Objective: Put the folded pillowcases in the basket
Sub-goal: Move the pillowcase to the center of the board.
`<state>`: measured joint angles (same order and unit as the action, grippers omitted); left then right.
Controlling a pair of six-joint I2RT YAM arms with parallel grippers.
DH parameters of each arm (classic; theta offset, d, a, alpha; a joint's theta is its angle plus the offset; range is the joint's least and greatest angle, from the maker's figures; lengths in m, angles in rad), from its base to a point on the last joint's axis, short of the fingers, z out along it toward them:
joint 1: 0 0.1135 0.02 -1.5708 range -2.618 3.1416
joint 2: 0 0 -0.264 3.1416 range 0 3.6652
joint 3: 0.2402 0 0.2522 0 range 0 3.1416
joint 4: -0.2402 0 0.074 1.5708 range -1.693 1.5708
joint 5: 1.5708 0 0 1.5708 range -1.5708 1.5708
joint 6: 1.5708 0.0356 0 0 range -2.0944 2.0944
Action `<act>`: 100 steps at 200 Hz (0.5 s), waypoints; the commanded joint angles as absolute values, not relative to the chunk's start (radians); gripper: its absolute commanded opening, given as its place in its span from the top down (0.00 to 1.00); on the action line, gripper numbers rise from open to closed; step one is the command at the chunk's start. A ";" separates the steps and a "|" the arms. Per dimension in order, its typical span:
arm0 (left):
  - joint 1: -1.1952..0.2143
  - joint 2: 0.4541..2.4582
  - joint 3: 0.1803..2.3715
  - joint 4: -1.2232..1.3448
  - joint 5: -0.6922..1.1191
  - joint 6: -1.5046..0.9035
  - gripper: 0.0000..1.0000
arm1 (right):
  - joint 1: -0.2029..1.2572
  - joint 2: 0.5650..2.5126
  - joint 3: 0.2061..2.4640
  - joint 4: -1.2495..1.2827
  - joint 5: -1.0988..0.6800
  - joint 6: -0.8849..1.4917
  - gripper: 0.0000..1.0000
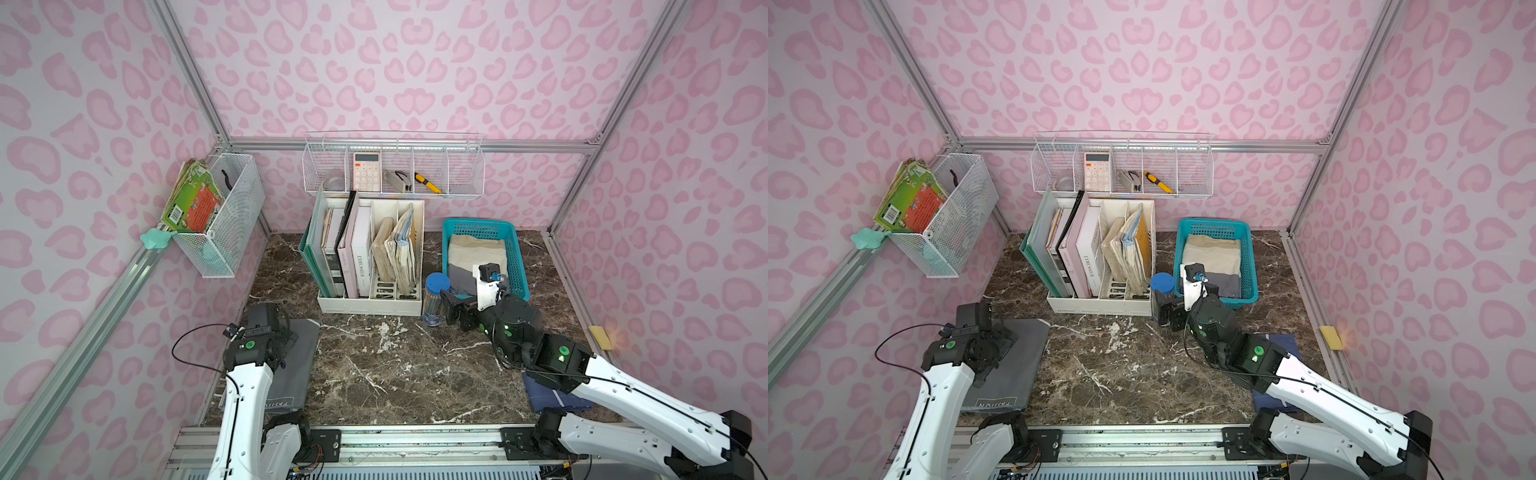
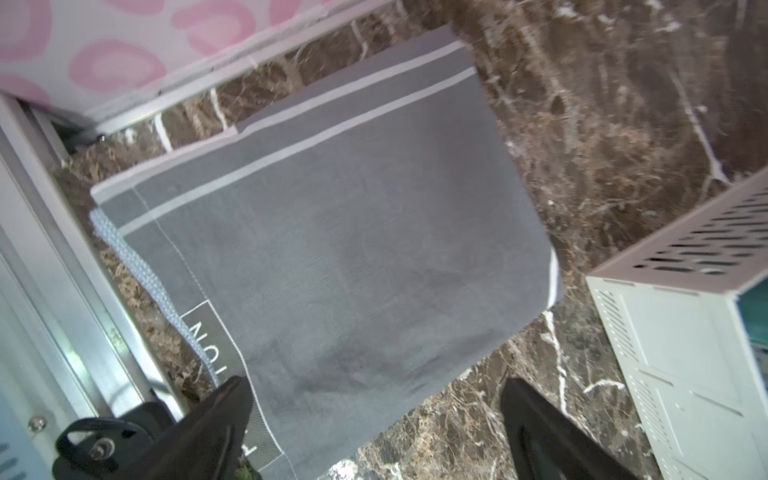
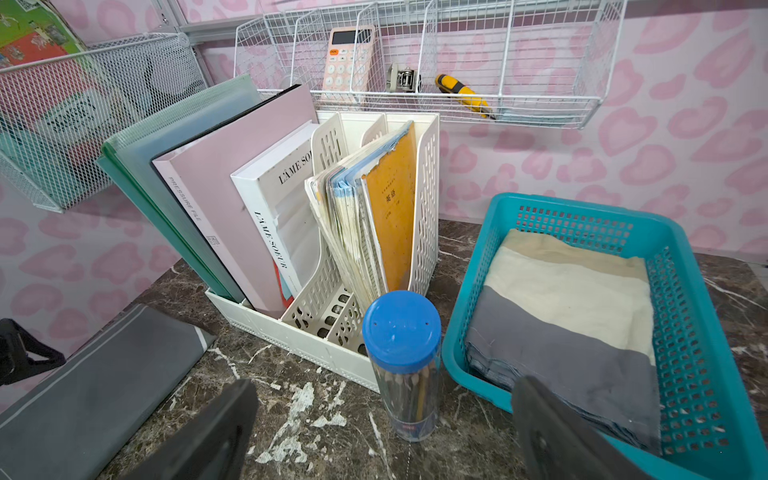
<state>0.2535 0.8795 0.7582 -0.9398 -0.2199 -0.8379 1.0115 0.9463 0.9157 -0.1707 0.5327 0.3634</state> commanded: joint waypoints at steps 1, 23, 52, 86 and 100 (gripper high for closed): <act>0.301 0.902 0.748 -0.911 -0.127 -0.853 0.01 | 1.018 0.937 0.916 -0.197 0.567 0.376 0.02; 0.326 0.936 0.735 -0.899 -0.126 -0.880 0.01 | 1.019 0.926 0.911 -0.207 0.578 0.379 0.02; 0.381 0.982 0.680 -0.833 -0.054 -0.896 0.01 | 1.019 0.907 0.901 -0.213 0.590 0.377 0.02; 0.410 1.056 0.648 -0.769 0.016 -0.895 0.01 | 1.019 0.889 0.887 -0.214 0.604 0.370 0.02; 0.410 1.081 0.647 -0.765 0.047 -0.910 0.01 | 1.019 0.882 0.882 -0.213 0.613 0.366 0.02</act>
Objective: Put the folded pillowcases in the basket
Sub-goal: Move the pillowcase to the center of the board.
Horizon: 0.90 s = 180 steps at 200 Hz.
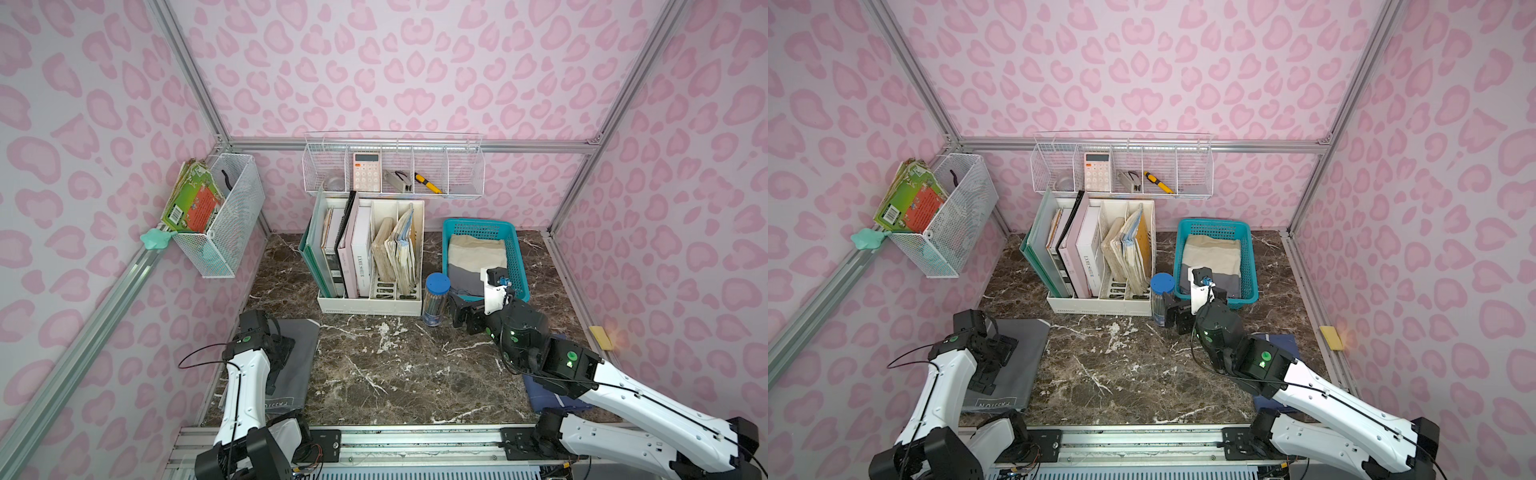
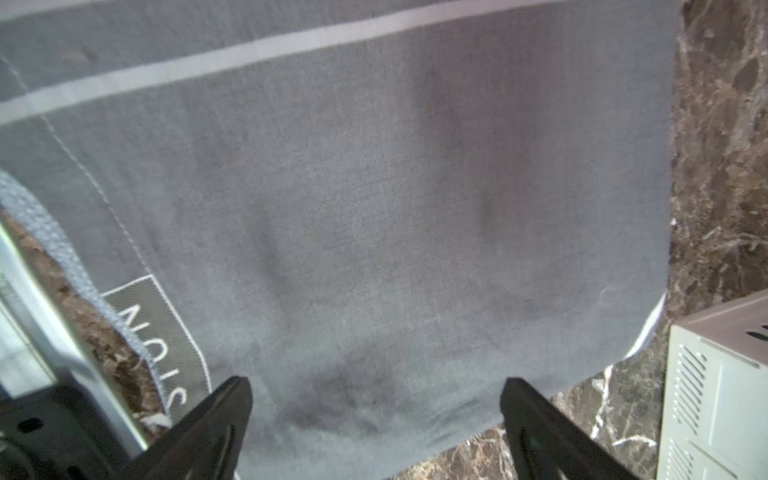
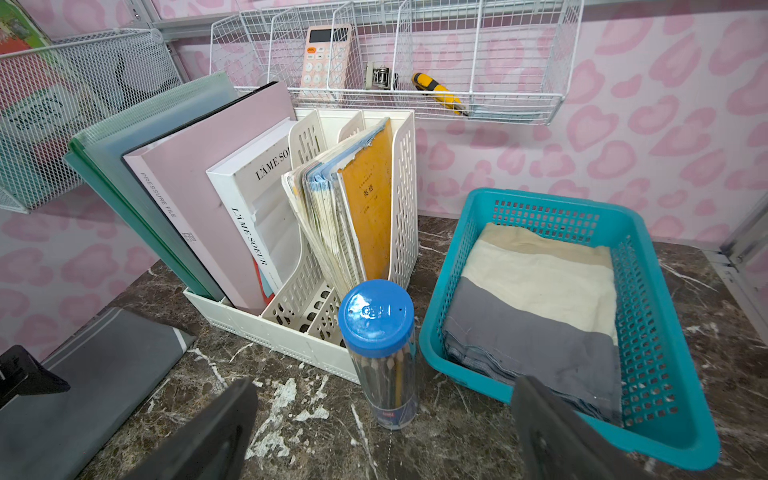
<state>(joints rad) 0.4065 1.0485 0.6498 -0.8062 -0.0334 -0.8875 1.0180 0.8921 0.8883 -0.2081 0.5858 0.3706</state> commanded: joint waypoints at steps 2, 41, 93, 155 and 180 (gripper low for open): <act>0.411 1.084 0.647 -0.767 0.052 -0.914 0.01 | 1.019 0.881 0.882 -0.213 0.613 0.365 0.02; 0.390 1.119 0.585 -0.699 0.136 -0.928 0.01 | 1.019 0.863 0.868 -0.201 0.637 0.352 0.02; 0.256 1.140 0.544 -0.644 0.166 -0.978 0.01 | 1.019 0.856 0.858 -0.190 0.650 0.337 0.02; -0.069 1.109 0.535 -0.628 0.059 -1.151 0.01 | 1.016 0.846 0.841 -0.197 0.669 0.354 0.02; -0.209 1.150 0.564 -0.631 0.010 -1.195 0.01 | 1.014 0.842 0.835 -0.193 0.670 0.354 0.02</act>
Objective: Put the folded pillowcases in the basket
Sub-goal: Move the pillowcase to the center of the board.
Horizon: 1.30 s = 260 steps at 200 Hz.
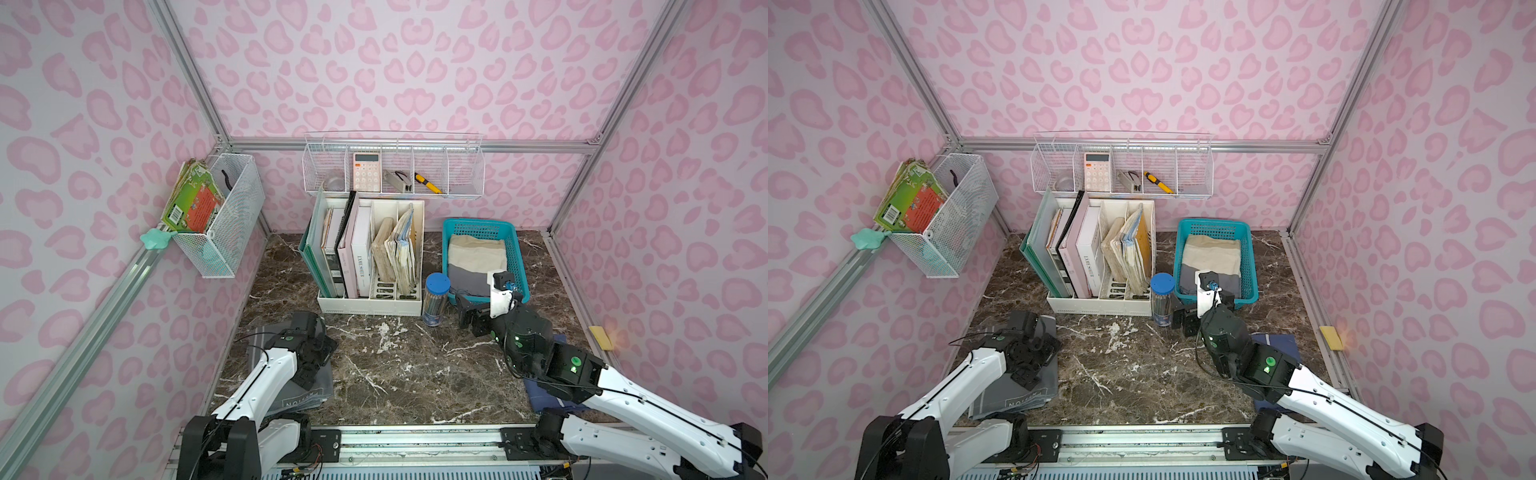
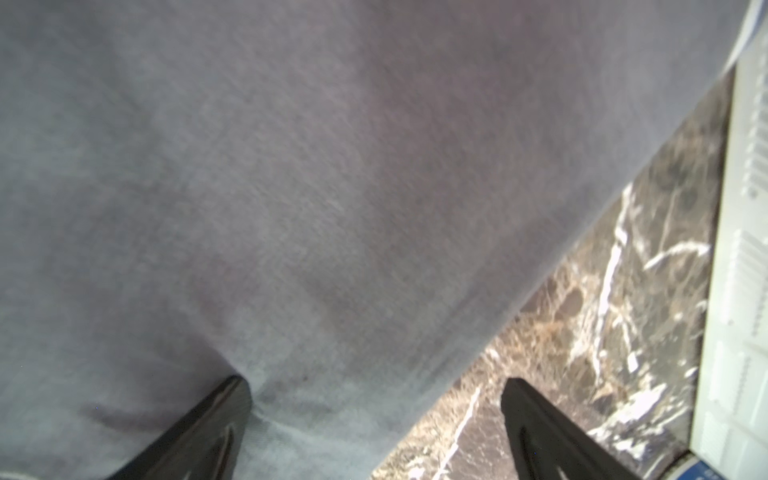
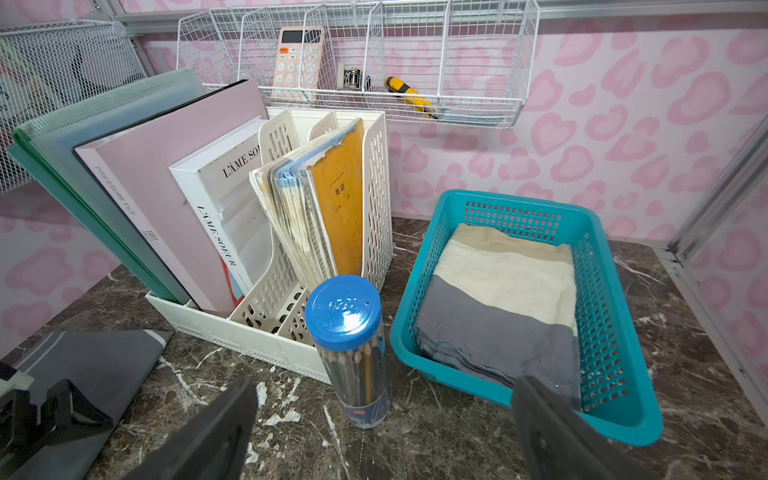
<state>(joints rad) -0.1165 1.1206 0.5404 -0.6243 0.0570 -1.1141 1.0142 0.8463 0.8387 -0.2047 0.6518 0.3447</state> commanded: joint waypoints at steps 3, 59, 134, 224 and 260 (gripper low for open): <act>-0.225 1.157 0.571 -0.634 0.005 -1.198 0.01 | 1.013 0.842 0.835 -0.193 0.670 0.354 0.02; -0.252 1.110 0.761 -0.859 -0.237 -1.098 0.01 | 1.010 0.838 0.827 -0.202 0.663 0.363 0.02; 0.073 1.226 0.807 -0.696 -0.115 -0.884 0.01 | 1.010 0.836 0.806 -0.183 0.619 0.374 0.02; -0.187 1.446 0.782 -0.537 0.021 -0.948 0.01 | 1.009 0.787 0.799 -0.213 0.611 0.380 0.02; -0.355 1.497 0.776 -0.479 0.012 -1.038 0.01 | 1.010 0.783 0.797 -0.241 0.605 0.402 0.02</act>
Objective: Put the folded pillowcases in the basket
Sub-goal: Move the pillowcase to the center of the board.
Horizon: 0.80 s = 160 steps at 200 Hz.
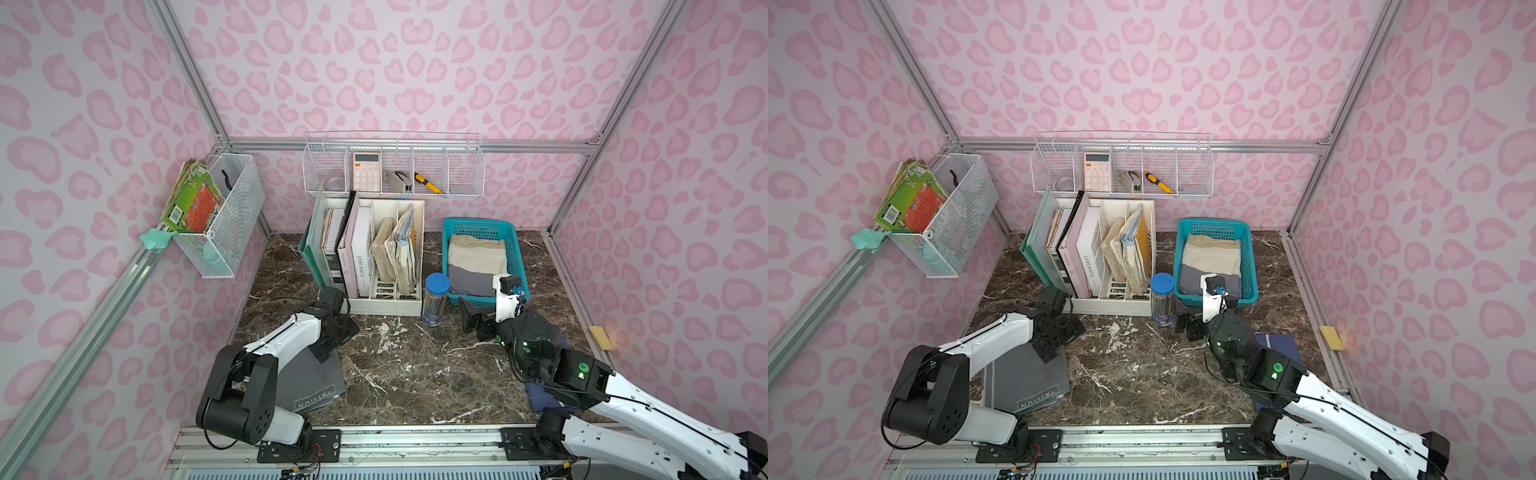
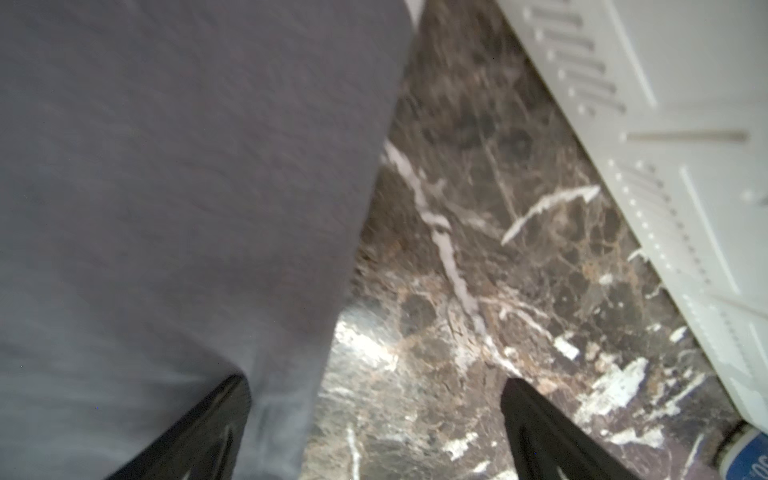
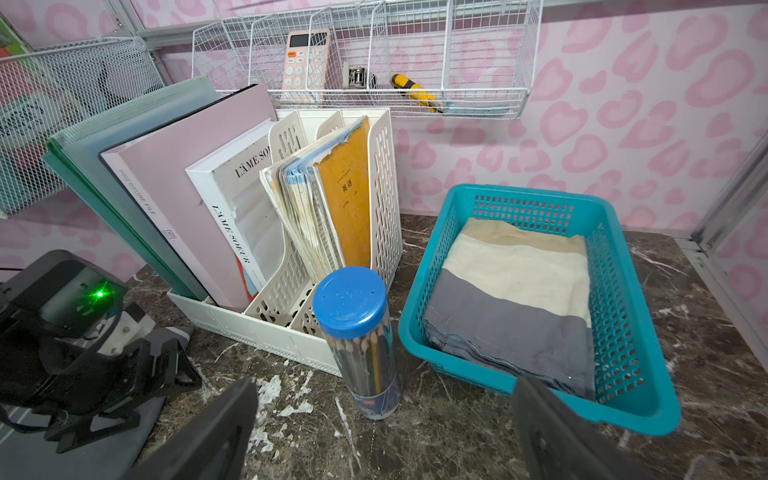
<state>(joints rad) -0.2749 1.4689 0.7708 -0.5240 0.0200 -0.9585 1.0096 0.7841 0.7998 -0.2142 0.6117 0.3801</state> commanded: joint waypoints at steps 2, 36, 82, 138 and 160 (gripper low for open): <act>-0.365 1.500 0.778 -0.479 0.011 -1.042 0.01 | 1.011 0.783 0.797 -0.241 0.605 0.403 0.02; -0.508 1.534 0.871 -0.516 -0.025 -1.067 0.01 | 1.010 0.808 0.812 -0.248 0.576 0.414 0.02; -0.537 1.429 0.956 -0.673 -0.113 -1.033 0.01 | 1.023 0.808 0.807 -0.253 0.566 0.429 0.02; -0.365 1.196 0.799 -0.731 -0.151 -0.938 0.01 | 1.102 0.836 0.757 -0.207 0.558 0.478 0.02; -0.246 1.188 0.752 -0.674 -0.075 -0.882 0.01 | 1.128 0.847 0.737 -0.182 0.549 0.486 0.02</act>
<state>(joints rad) -0.3321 1.1961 0.7841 -0.7048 -0.1432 -0.9657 1.1057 0.8394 0.7525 -0.2333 0.5556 0.4671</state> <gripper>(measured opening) 0.988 0.977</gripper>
